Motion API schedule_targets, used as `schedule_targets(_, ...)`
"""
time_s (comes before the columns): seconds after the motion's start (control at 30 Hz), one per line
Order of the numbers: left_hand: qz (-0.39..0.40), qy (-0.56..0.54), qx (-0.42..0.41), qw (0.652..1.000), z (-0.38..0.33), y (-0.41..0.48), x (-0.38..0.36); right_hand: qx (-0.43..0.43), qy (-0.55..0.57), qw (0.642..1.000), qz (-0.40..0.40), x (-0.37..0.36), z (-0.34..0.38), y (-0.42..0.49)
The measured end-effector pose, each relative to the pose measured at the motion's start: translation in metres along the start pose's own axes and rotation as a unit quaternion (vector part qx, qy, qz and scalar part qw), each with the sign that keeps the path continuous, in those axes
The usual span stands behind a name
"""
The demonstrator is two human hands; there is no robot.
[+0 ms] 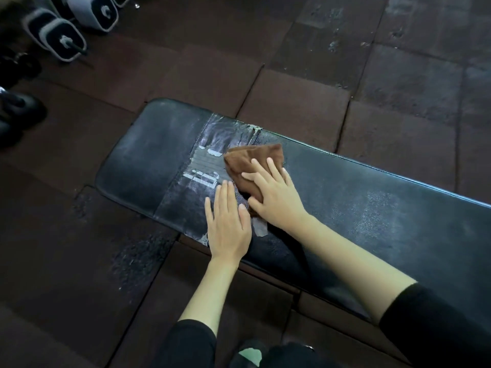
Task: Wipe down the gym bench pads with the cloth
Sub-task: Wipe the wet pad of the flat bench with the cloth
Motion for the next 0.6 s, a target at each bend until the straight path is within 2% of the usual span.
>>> schedule_targets(0.1,0.002,0.003,0.002,1.0,-0.001,0.002,0.0,-0.041,0.001,0.999,-0.026,0.016,-0.032,0.007)
schedule_targets(0.23,0.012,0.026,-0.006,1.0,-0.001,0.002,-0.002,-0.19,0.046,0.976,-0.092,0.037,-0.076,0.014)
schedule_targets(0.3,0.014,0.032,-0.007,0.999,0.0,0.001,-0.002,-0.228,0.056,0.966,-0.111,0.038,-0.076,0.014)
schedule_targets(0.37,0.015,0.03,-0.009,0.999,0.0,-0.001,-0.002,-0.208,0.05,0.972,-0.099,0.036,-0.068,0.005)
schedule_targets(0.53,0.012,0.042,-0.002,0.999,-0.002,0.002,-0.003,-0.038,0.015,0.999,-0.013,0.029,-0.06,-0.048)
schedule_targets(0.6,0.018,0.048,0.005,0.999,-0.006,0.002,-0.004,-0.006,0.009,1.0,0.016,0.033,-0.073,-0.065)
Point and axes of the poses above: each hand's wrist, its own y-axis towards the middle knuckle, its own x-axis out of the back of the hand, z = x × y, the point moved 4 cm from there along y, towards the middle knuckle, and after that the axes turned 2 degrees about y, right-handed, at the moved point
